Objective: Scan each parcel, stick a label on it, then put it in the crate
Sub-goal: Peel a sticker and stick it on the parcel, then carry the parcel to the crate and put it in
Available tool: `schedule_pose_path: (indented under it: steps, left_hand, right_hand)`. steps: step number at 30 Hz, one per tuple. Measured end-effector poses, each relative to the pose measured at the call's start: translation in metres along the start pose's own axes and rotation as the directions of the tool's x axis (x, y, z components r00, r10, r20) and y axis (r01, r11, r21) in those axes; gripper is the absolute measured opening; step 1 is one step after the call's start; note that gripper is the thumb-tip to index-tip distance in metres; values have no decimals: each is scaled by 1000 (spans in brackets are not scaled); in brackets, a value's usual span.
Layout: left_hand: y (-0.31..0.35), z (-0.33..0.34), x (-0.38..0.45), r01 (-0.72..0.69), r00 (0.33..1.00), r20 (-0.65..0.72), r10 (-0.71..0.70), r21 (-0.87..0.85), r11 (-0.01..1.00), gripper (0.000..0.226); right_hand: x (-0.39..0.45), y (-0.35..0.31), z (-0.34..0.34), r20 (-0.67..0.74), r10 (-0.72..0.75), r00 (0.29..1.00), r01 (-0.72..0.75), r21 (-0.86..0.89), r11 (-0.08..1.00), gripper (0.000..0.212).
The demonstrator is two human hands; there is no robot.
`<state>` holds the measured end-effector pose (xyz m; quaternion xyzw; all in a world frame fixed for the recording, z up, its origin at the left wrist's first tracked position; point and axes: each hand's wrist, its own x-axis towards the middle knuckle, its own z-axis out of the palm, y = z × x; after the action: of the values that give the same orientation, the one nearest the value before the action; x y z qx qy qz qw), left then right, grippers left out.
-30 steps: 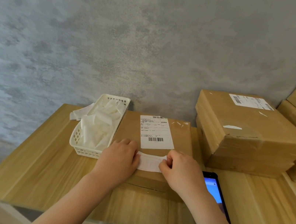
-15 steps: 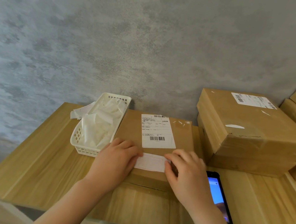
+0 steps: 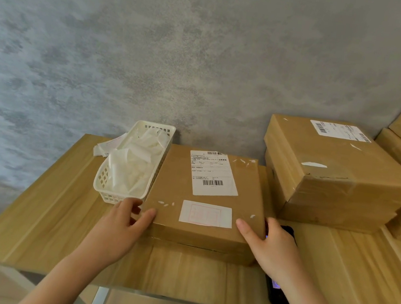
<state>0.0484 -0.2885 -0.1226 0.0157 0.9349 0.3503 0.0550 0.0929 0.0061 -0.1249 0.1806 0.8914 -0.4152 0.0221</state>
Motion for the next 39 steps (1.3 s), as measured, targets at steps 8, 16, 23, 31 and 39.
schedule_pose_path:
  steps: [8, 16, 23, 31, 39]
  left_hand:
    - [4, 8, 4, 196, 969, 202, -141, -287, 938, 74]
    - [8, 11, -12, 158, 975, 215, -50, -524, 837, 41]
    - [20, 1, -21, 85, 981, 188, 54, -657, 749, 71]
    - [-8, -61, -17, 8, 982, 113, 154, -829, 559, 84]
    - [-122, -144, -63, -24, 998, -46, -31, -867, 497, 80]
  right_hand:
    - [6, 3, -5, 219, 65, 974, -76, 45, 996, 99]
    - [-14, 5, -9, 184, 11, 983, -74, 340, 938, 71]
    - [-17, -19, -37, 34, -110, 993, 69, 586, 808, 78]
    - [-20, -82, -7, 94, -278, 956, 143, 677, 722, 92]
    - [-47, -183, 104, 216, -418, 883, 209, 616, 760, 66]
